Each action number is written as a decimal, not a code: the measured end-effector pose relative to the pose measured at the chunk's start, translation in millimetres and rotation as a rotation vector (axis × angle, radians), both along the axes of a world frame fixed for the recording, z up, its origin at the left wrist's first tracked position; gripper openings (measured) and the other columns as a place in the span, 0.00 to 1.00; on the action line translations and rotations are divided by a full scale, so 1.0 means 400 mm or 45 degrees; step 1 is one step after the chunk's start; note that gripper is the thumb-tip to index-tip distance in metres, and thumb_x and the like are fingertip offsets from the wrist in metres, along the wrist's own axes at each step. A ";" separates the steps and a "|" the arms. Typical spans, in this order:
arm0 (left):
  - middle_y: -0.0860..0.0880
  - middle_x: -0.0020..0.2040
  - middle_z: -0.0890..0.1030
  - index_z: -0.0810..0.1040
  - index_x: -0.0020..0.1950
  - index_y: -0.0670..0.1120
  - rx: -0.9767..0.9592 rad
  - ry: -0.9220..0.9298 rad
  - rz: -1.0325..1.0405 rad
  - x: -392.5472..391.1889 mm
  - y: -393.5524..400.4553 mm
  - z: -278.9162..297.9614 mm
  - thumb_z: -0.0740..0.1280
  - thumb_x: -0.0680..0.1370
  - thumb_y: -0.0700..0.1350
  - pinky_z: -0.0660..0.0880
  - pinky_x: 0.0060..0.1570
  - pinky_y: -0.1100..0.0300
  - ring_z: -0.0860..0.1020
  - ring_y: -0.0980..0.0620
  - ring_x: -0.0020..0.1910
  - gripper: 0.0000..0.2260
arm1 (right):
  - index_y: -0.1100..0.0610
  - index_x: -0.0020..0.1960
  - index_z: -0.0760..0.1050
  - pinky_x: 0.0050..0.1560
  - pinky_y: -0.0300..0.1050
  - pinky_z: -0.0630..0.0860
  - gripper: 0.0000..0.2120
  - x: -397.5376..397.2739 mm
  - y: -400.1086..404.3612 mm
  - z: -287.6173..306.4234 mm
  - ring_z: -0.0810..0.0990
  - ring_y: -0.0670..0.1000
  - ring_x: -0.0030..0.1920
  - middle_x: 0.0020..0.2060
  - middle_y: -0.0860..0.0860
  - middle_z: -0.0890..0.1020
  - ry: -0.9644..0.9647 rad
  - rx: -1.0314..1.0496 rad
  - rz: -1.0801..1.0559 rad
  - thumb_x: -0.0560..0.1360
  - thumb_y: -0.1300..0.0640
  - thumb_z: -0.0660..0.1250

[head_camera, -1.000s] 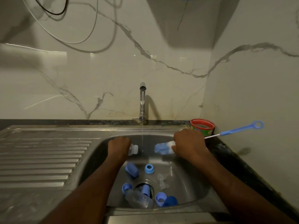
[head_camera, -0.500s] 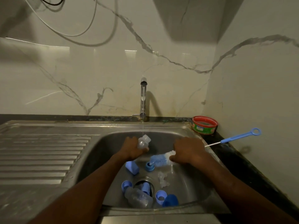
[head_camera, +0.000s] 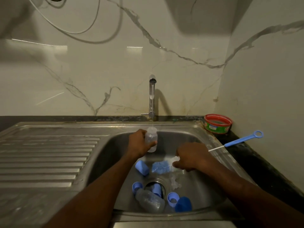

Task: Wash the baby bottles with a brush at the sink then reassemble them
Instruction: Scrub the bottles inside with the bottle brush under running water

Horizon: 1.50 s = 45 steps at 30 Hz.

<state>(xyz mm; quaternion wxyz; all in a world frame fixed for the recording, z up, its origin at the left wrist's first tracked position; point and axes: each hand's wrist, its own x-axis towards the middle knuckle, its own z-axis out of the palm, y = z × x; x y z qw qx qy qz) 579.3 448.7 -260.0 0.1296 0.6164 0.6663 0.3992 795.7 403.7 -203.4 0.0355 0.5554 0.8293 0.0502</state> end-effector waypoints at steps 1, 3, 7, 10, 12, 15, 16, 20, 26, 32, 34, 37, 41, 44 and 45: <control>0.45 0.61 0.81 0.76 0.65 0.45 0.020 -0.004 -0.007 0.004 -0.002 0.004 0.79 0.72 0.50 0.78 0.60 0.54 0.80 0.50 0.59 0.26 | 0.50 0.49 0.81 0.48 0.44 0.78 0.17 -0.002 -0.001 0.001 0.79 0.43 0.35 0.35 0.45 0.83 0.008 -0.003 0.000 0.77 0.37 0.65; 0.45 0.61 0.81 0.76 0.66 0.45 0.047 -0.032 -0.031 0.008 -0.008 0.009 0.79 0.72 0.50 0.77 0.60 0.56 0.80 0.50 0.59 0.26 | 0.50 0.51 0.81 0.47 0.43 0.77 0.17 -0.008 -0.006 0.002 0.79 0.42 0.35 0.37 0.45 0.84 0.004 -0.036 -0.001 0.78 0.37 0.65; 0.46 0.62 0.81 0.76 0.66 0.45 0.069 -0.054 -0.041 0.009 -0.013 0.006 0.79 0.72 0.49 0.74 0.53 0.65 0.80 0.52 0.58 0.26 | 0.49 0.50 0.80 0.44 0.42 0.73 0.16 -0.011 -0.010 -0.002 0.77 0.40 0.33 0.37 0.45 0.85 0.024 -0.070 0.001 0.78 0.38 0.65; 0.46 0.61 0.82 0.76 0.65 0.45 0.090 -0.046 -0.029 0.010 -0.006 0.000 0.79 0.72 0.49 0.72 0.51 0.68 0.79 0.53 0.57 0.25 | 0.49 0.48 0.80 0.47 0.43 0.75 0.16 -0.009 -0.002 -0.008 0.77 0.39 0.32 0.35 0.45 0.85 0.032 -0.069 -0.005 0.77 0.37 0.65; 0.46 0.61 0.82 0.77 0.65 0.45 0.097 -0.032 -0.035 0.009 -0.002 -0.005 0.79 0.72 0.50 0.72 0.52 0.67 0.80 0.53 0.57 0.25 | 0.49 0.49 0.80 0.47 0.43 0.75 0.16 -0.009 0.001 -0.011 0.77 0.39 0.31 0.35 0.44 0.85 0.039 -0.071 -0.006 0.77 0.37 0.65; 0.47 0.61 0.82 0.77 0.65 0.46 0.082 -0.006 -0.041 0.009 0.005 -0.017 0.79 0.72 0.51 0.71 0.51 0.69 0.80 0.53 0.58 0.25 | 0.49 0.53 0.80 0.48 0.43 0.75 0.16 -0.007 0.007 -0.016 0.77 0.38 0.31 0.36 0.44 0.85 0.041 -0.081 -0.002 0.78 0.37 0.65; 0.47 0.61 0.82 0.77 0.66 0.46 0.078 -0.006 -0.040 0.009 0.004 -0.017 0.79 0.72 0.51 0.71 0.52 0.68 0.80 0.52 0.58 0.25 | 0.49 0.54 0.80 0.49 0.43 0.76 0.17 -0.007 0.006 -0.019 0.78 0.39 0.31 0.37 0.44 0.86 0.049 -0.082 -0.002 0.78 0.37 0.65; 0.51 0.58 0.81 0.77 0.65 0.46 0.233 -0.064 -0.007 0.010 0.004 0.004 0.79 0.72 0.50 0.74 0.55 0.63 0.80 0.54 0.56 0.24 | 0.50 0.54 0.80 0.50 0.43 0.78 0.17 -0.010 0.004 -0.023 0.81 0.41 0.35 0.38 0.45 0.86 0.083 -0.081 -0.006 0.78 0.38 0.65; 0.55 0.53 0.82 0.77 0.58 0.52 -0.052 0.182 0.013 -0.001 -0.007 -0.030 0.76 0.74 0.53 0.77 0.52 0.62 0.78 0.61 0.48 0.16 | 0.50 0.46 0.79 0.43 0.41 0.74 0.16 -0.004 0.006 -0.015 0.79 0.40 0.33 0.35 0.45 0.86 0.032 -0.084 0.003 0.77 0.37 0.65; 0.56 0.55 0.81 0.77 0.58 0.54 -0.053 0.297 0.100 0.003 -0.026 -0.026 0.75 0.74 0.57 0.75 0.54 0.60 0.77 0.58 0.50 0.17 | 0.50 0.52 0.79 0.44 0.42 0.75 0.16 0.000 0.004 -0.018 0.79 0.40 0.34 0.36 0.45 0.85 0.047 -0.116 0.020 0.77 0.37 0.65; 0.58 0.56 0.79 0.77 0.61 0.54 0.061 0.234 0.148 -0.003 -0.019 -0.024 0.75 0.74 0.58 0.75 0.56 0.58 0.77 0.58 0.53 0.19 | 0.49 0.56 0.78 0.46 0.42 0.76 0.17 -0.002 0.002 -0.015 0.78 0.41 0.34 0.38 0.46 0.85 0.057 -0.120 0.025 0.78 0.37 0.65; 0.56 0.55 0.81 0.77 0.58 0.53 0.009 0.318 0.117 0.000 -0.021 -0.023 0.74 0.74 0.59 0.76 0.55 0.58 0.78 0.57 0.51 0.18 | 0.49 0.62 0.77 0.44 0.41 0.72 0.19 -0.002 -0.002 -0.013 0.76 0.38 0.32 0.35 0.44 0.82 0.075 -0.123 0.026 0.78 0.37 0.65; 0.54 0.58 0.80 0.76 0.63 0.52 0.056 0.295 0.126 0.007 -0.019 -0.020 0.74 0.75 0.55 0.77 0.59 0.56 0.79 0.55 0.54 0.19 | 0.49 0.60 0.78 0.43 0.41 0.71 0.19 -0.003 0.002 -0.012 0.77 0.38 0.32 0.35 0.44 0.84 0.073 -0.129 0.039 0.78 0.37 0.65; 0.52 0.58 0.80 0.75 0.62 0.51 -0.025 0.374 0.100 0.006 -0.024 -0.019 0.74 0.76 0.55 0.75 0.59 0.57 0.77 0.54 0.54 0.18 | 0.48 0.55 0.78 0.42 0.41 0.70 0.17 -0.002 0.004 -0.018 0.77 0.37 0.31 0.33 0.44 0.83 0.084 -0.130 0.037 0.77 0.36 0.65; 0.51 0.57 0.80 0.75 0.60 0.51 -0.070 0.381 0.098 0.004 -0.025 -0.025 0.73 0.76 0.55 0.74 0.58 0.57 0.77 0.54 0.53 0.17 | 0.48 0.55 0.79 0.42 0.41 0.71 0.17 -0.002 0.005 -0.019 0.77 0.37 0.31 0.33 0.44 0.83 0.077 -0.132 0.038 0.77 0.36 0.65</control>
